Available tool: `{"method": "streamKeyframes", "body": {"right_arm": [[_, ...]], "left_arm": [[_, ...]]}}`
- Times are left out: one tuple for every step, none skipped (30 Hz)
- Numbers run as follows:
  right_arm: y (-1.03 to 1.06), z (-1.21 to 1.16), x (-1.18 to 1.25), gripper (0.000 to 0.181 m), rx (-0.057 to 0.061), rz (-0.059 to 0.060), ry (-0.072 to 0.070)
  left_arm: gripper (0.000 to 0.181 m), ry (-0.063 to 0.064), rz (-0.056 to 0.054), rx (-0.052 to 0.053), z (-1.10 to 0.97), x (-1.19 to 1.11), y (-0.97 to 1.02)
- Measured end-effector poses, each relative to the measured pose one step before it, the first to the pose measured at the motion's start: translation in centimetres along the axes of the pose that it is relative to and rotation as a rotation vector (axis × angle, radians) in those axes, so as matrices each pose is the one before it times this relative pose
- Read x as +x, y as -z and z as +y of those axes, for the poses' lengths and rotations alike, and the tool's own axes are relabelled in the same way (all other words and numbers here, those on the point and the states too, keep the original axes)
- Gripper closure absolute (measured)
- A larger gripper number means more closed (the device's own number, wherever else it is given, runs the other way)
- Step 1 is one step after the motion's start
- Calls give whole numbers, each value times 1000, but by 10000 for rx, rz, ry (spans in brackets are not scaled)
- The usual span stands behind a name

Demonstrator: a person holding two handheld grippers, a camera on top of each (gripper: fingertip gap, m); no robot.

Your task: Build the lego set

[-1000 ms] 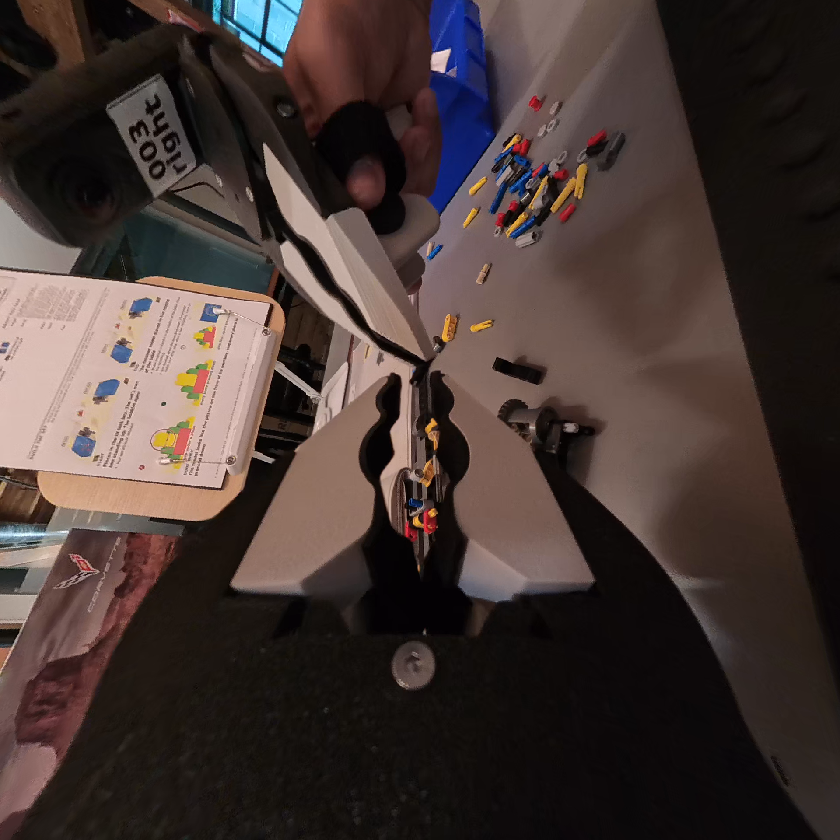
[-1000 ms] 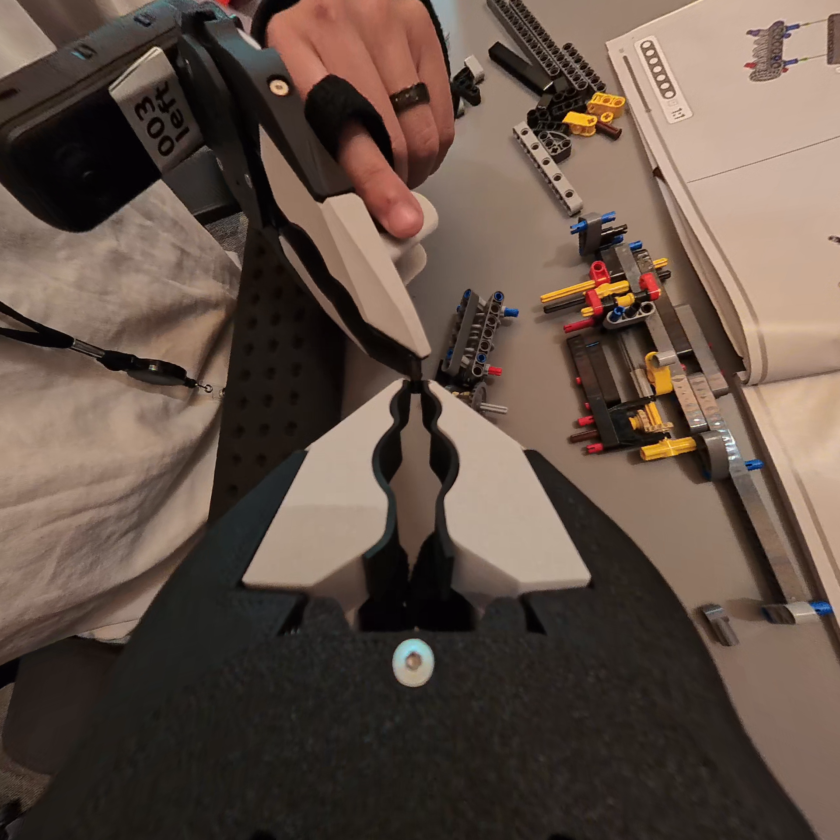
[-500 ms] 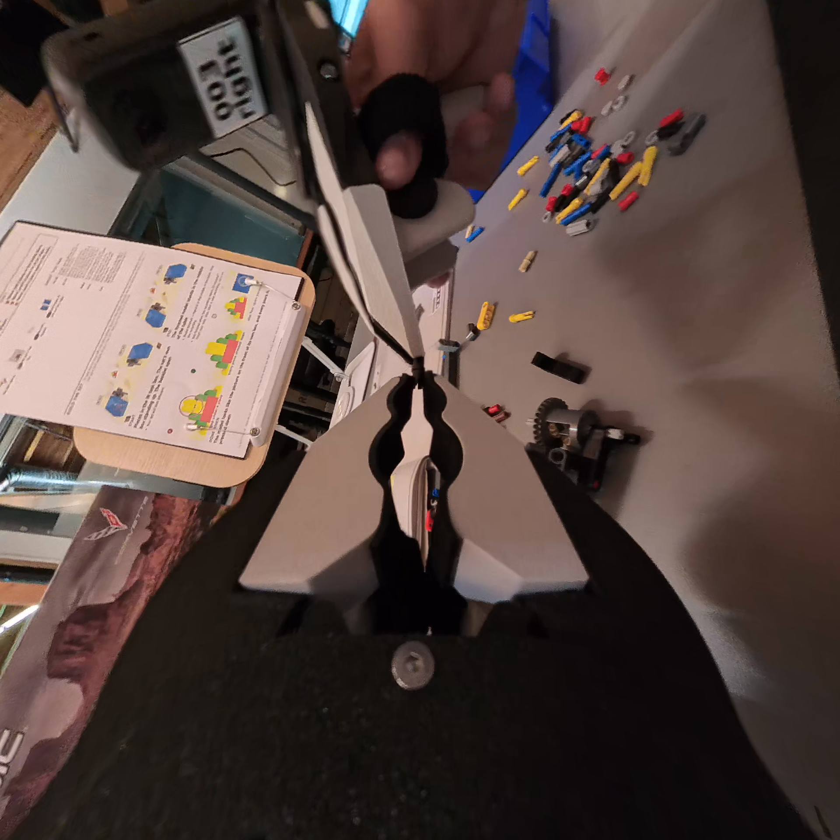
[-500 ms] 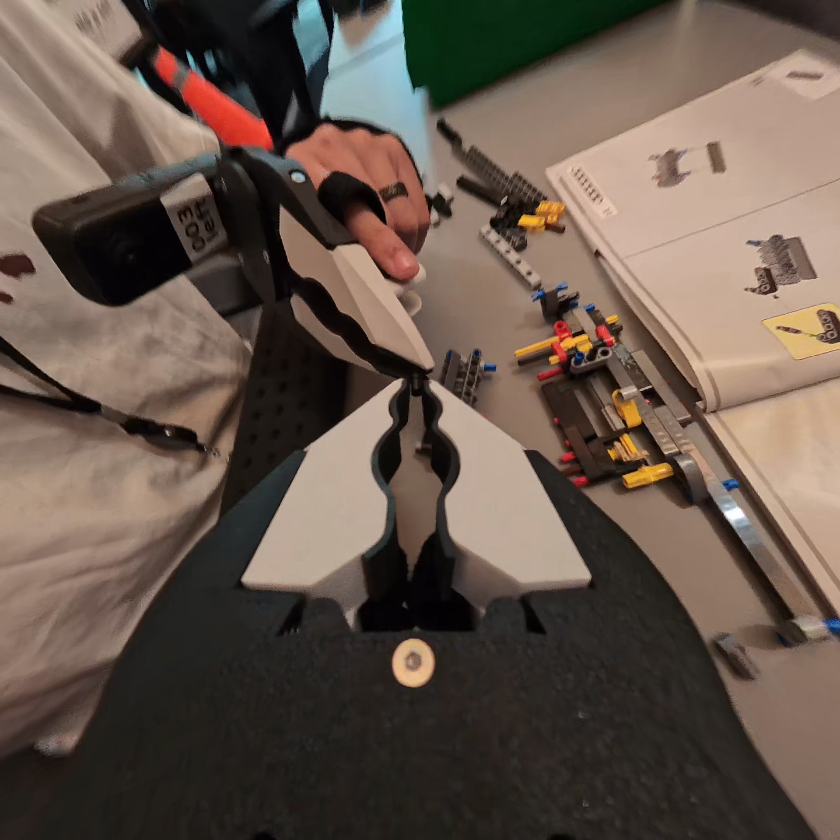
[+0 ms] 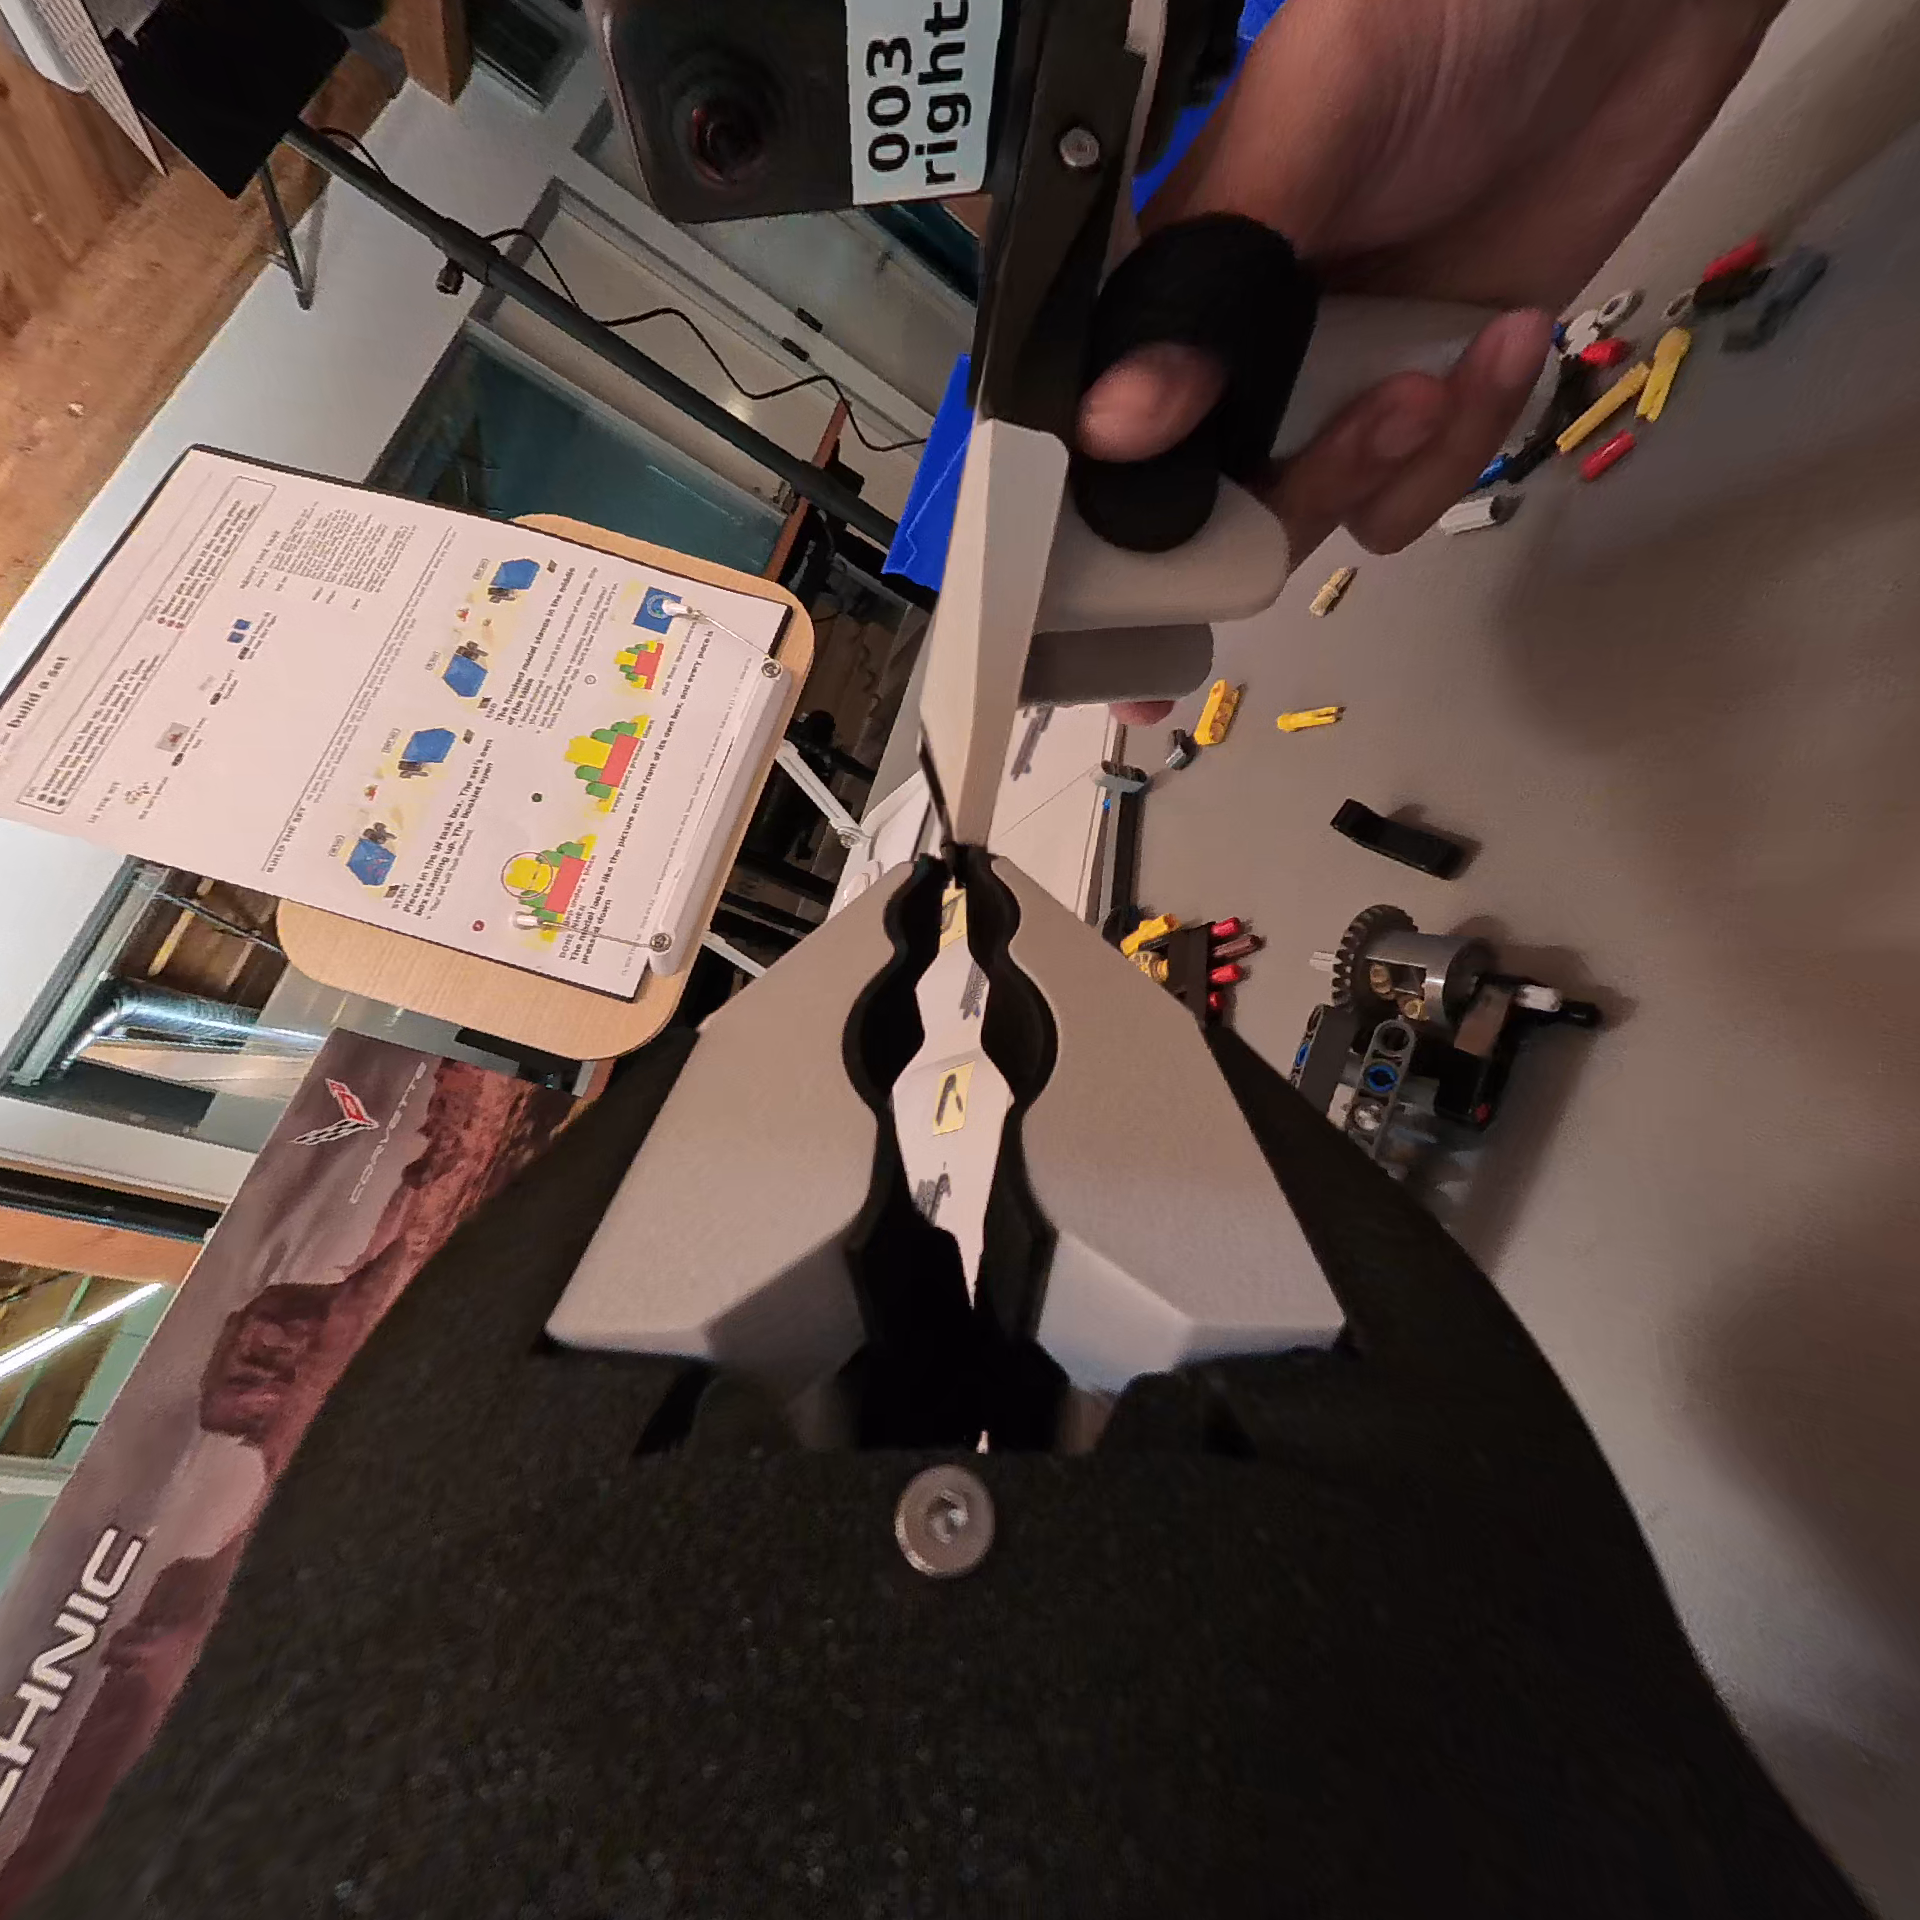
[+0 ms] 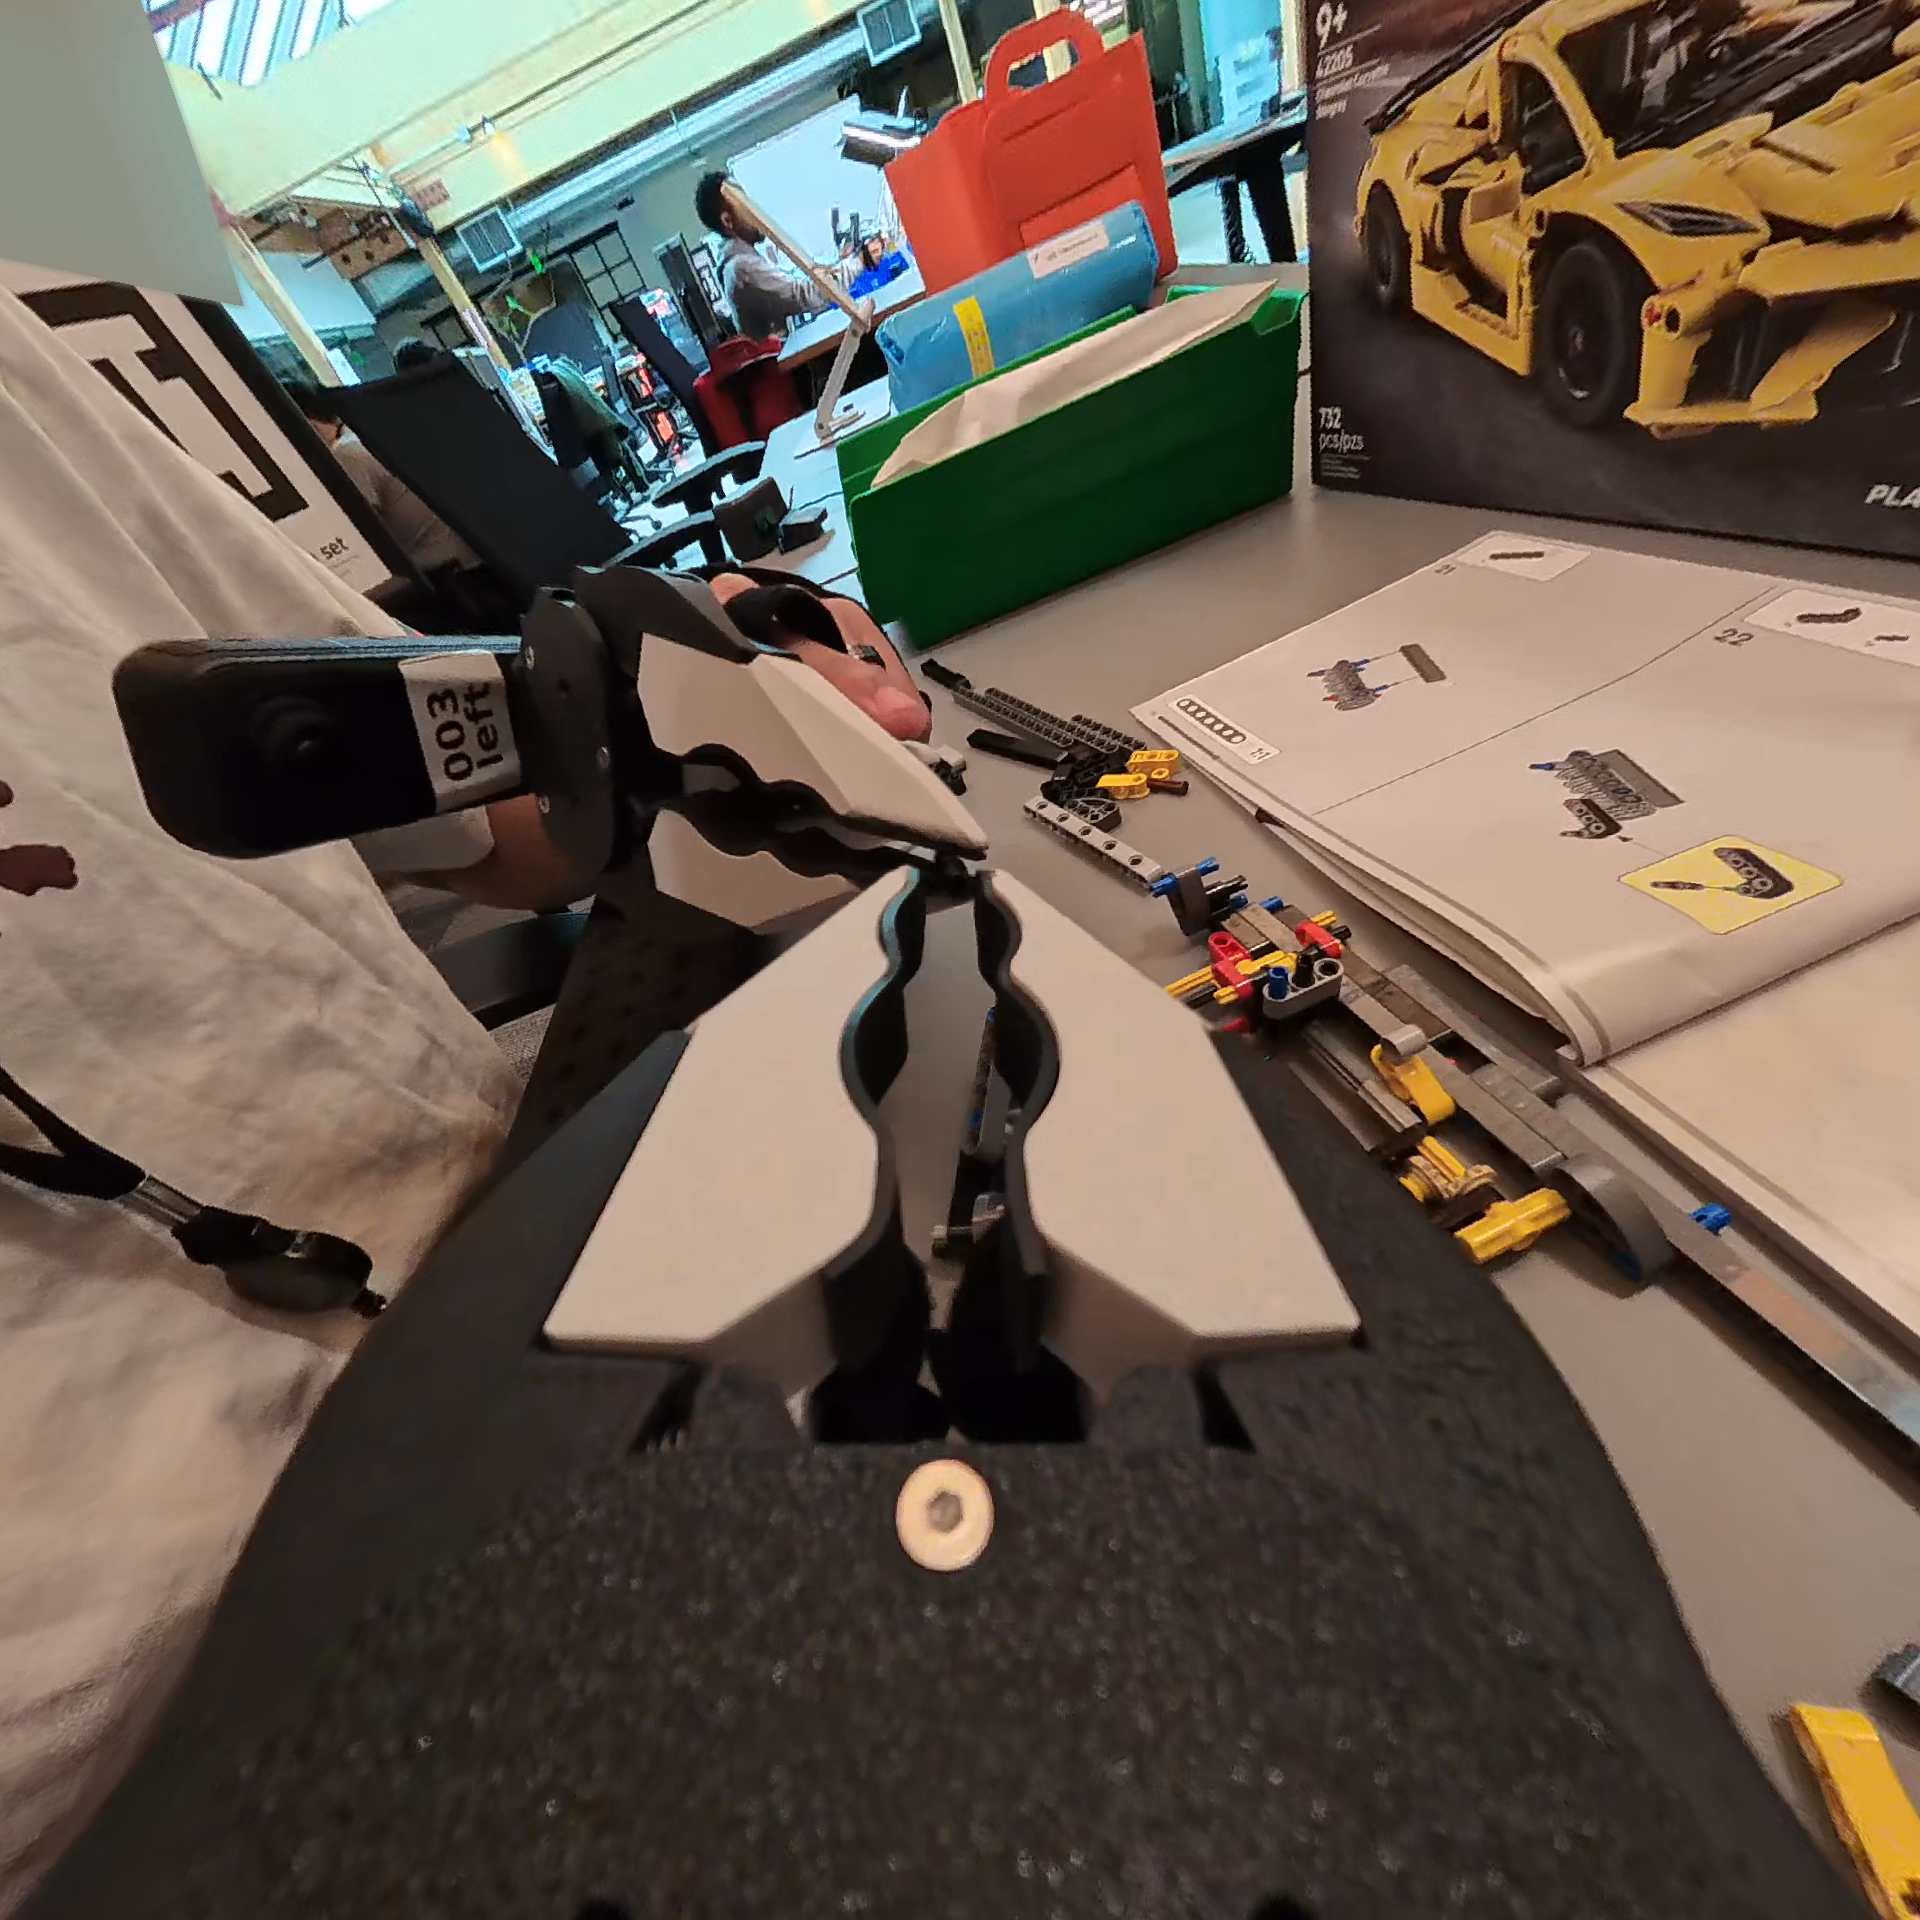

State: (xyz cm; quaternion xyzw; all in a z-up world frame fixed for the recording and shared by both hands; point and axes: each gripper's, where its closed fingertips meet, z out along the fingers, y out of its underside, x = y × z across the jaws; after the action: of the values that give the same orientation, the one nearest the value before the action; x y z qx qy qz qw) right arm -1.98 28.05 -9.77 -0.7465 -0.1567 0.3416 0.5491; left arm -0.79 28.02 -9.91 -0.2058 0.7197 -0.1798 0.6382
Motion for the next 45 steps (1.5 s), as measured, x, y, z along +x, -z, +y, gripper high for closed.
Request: {"method": "streamKeyframes", "body": {"right_arm": [[-66, -41, 48, 173, 32, 19, 31], [-68, -105, -7, 173, 86, -16, 46], [-45, -168, -78, 173, 113, -46, 49], [-17, -160, -45, 173, 86, -32, 29], [-4, -140, -23, 173, 73, -29, 21], [-3, -130, -98, 172, 70, -83, -2], [22, -144, -42, 172, 77, -87, -74], [-15, 1, 30, 172, -19, -64, -126], [-56, -2, -38, 170, -9, -98, -130], [-7, -170, -73, 170, 117, -110, -131], [-22, -73, -27, 170, 64, -83, -122], [-45, 23, 1, 170, 6, -63, -123], [11, -83, -154, 169, 74, -171, -144], [53, -221, -209, 168, 167, -230, -232], [18, -85, -19, 170, 59, -114, -234], [-25, 53, 190, 173, -38, 83, -78], [-1, 9, 169, 174, 7, 158, 172], [9, -46, 74, 175, 54, 182, 295], [-20, 7, 122, 175, 24, 195, 277], [6, -8, 58, 175, 30, 125, 216], [4, 60, 99, 175, -25, 125, 191], [1, 130, 147, 175, -68, 150, 193], [12, 80, 124, 175, -34, 151, 243], [-2, 44, 73, 175, -18, 134, 220], [5, 71, 47, 175, -55, 93, 129], [9, 149, 34, 175, -143, 32, 36], [18, 164, 31, 175, -164, 22, 46], [-5, 137, 26, 175, -128, 70, 185], [2, 76, -23, 176, -65, 74, 256], [46, 11, -51, 176, -83, 52, 232], [66, -2, -24, 176, -108, 55, 192], [99, -10, -61, 176, -94, 5, 133], [179, -60, -68, 176, -90, -29, 46], [279, -2, 177, 176, -83, 130, -43], [494, -127, 385, 176, 100, 246, 23], [753, -277, 481, 176, 241, 255, 4], [875, -199, 538, 177, 231, 251, -123], [899, -38, 724, 177, 184, 376, -145], [855, 151, 840, 177, 127, 523, -68], [759, 320, 746, 177, 70, 562, -28], [657, 380, 647, 177, 37, 593, -83], [579, 435, 541, 177, 21, 572, -219], [543, 364, 423, 177, 95, 539, -235], [556, 226, 324, 177, 229, 495, -117], [563, 151, 200, 177, 283, 386, -29]], "left_arm": [[178, 9, -39, -23, 52, -72, 17], [178, 77, -22, 16, 17, -122, 51], [178, 150, 10, 65, -48, -132, 56], [178, 171, 21, 55, -44, -126, 46], [178, 117, -14, 41, -38, -140, 19], [178, 44, -43, 33, -48, -119, 35], [178, 0, -33, 17, -31, -74, 21], [178, -25, -27, -20, 13, -24, -8], [178, -58, -22, -21, 35, 7, -2], [178, -65, -35, 6, -9, -7, 19], [178, -49, -54, 23, -68, -57, 32], [178, -46, -32, 2, -38, -39, 28], [178, -73, -21, 2, -14, 12, 13], [178, -130, -104, 33, -79, -66, 39], [178, -143, -110, 11, -125, -87, 29], [178, -111, -59, -50, -32, 2, -18], [178, -113, -93, -73, 48, -22, -43], [178, -127, -88, -88, 92, -17, -62], [178, -92, -56, -86, 83, -14, -50], [178, -11, -31, -55, 46, -16, -40], [178, 61, 25, -60, 66, 37, -46], [178, 76, 48, -79, 88, 78, -72], [178, 42, 19, -70, 73, 50, -69], [178, 3, 1, -61, 56, 25, -45], [178, -9, 17, -39, 32, 49, -32], [178, -10, 62, -26, 47, 105, -23], [178, -34, 73, -12, 44, 129, -16], [178, -59, 61, -14, 45, 109, -5], [178, -60, 31, 6, 0, 56, 12], [178, -12, 22, 27, -42, 51, 10], [178, 52, 39, 36, -77, 40, 1], [178, 121, 61, 79, -112, 39, 3], [178, 277, 146, 118, -155, 76, 20], [177, 486, 299, 107, -127, 189, 36], [174, 586, 392, 237, -253, 185, 197], [173, 640, 472, 312, -279, 234, 272], [170, 679, 402, 85, 69, 111, 117], [170, 573, 301, -87, 259, -12, -38], [171, 544, 294, -88, 109, 52, -116], [170, 691, 456, -138, 11, 356, -246], [167, 850, 491, -265, 64, 518, -409], [164, 887, 400, -406, 237, 519, -539], [164, 768, 270, -492, 430, 459, -600], [165, 539, 204, -481, 517, 483, -606], [165, 323, 182, -411, 500, 524, -570]]}}
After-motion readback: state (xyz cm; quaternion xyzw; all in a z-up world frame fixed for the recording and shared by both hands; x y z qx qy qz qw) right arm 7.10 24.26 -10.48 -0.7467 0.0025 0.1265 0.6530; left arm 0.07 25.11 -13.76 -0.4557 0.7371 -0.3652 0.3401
